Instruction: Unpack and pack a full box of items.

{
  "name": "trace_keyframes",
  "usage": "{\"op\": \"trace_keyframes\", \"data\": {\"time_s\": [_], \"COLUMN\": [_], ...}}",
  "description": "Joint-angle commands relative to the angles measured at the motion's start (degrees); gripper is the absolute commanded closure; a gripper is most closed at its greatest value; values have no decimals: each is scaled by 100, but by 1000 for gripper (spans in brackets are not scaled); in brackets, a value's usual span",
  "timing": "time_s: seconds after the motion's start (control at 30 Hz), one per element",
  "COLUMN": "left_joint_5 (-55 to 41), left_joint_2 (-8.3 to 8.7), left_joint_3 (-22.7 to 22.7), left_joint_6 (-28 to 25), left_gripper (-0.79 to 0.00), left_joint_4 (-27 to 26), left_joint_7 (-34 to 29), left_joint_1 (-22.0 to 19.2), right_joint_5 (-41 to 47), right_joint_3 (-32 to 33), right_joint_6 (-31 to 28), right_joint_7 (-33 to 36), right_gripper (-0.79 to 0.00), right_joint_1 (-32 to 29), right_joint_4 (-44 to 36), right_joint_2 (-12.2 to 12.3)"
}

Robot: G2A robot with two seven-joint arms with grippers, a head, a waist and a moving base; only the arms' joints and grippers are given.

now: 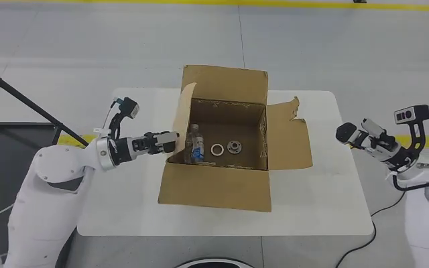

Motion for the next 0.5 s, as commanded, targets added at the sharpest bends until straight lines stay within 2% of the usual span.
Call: {"op": "trace_keyframes", "data": {"time_s": [0.0, 0.47], "left_joint_5": [47, 839], "left_joint_2": [-5, -29], "left_joint_3": [118, 709], "left_joint_6": [-5, -234], "left_gripper": [-785, -785], "left_joint_4": [13, 206], "left_joint_7": [67, 600], "left_joint_1": [-14, -136], "right_joint_5": [-7, 23], "right_joint_3": [-25, -192], "right_joint_6": [-4, -31], "right_joint_7": [15, -12], "right_gripper": [-785, -785], "right_joint_1": [10, -13], "right_joint_4": [15, 124], "right_joint_2": [10, 57]}}
